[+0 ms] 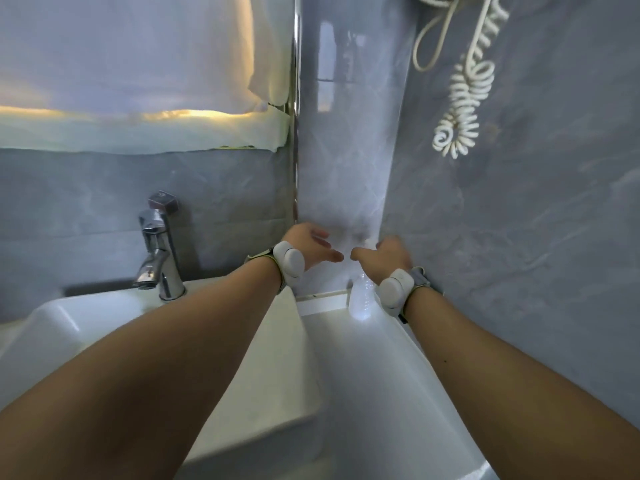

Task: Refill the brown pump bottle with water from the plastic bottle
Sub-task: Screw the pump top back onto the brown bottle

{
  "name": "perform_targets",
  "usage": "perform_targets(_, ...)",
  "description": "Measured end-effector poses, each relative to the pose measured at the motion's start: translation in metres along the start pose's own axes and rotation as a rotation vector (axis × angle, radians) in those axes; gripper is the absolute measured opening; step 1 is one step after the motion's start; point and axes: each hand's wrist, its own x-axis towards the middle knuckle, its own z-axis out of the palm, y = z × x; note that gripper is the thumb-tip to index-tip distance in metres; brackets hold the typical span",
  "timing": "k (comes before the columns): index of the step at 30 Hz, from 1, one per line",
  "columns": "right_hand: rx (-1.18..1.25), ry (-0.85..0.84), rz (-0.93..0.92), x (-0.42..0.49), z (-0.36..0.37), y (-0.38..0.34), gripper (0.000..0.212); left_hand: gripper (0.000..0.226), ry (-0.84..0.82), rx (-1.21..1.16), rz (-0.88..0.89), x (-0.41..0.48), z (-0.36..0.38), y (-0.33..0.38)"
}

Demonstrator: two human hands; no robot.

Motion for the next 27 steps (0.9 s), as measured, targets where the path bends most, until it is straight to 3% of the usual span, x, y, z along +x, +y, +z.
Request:
perform_targets(6,0.064,-0.049,-0.024,-0.025,0.018,-0.040,0.051,0.063,0.085,-0.054,0.030,-0.042,-0.051,0.005)
perform_targets(16,0.123,-0.143,-0.163,-0.065,0.077,-0.093,0.030,0.044,0.204,-0.076,-0.014,-0.105,-0.136,-0.011)
perform_targets(21,0.104,-0.251,-0.231,-0.088,0.115,-0.110,0.029,0.035,0.276,-0.072,-0.077,-0.146,-0.183,-0.037)
perform_targets(27,0.098,-0.329,-0.230,-0.103,0.153,-0.117,0.042,0.016,0.326,-0.030,-0.203,-0.179,-0.223,-0.086)
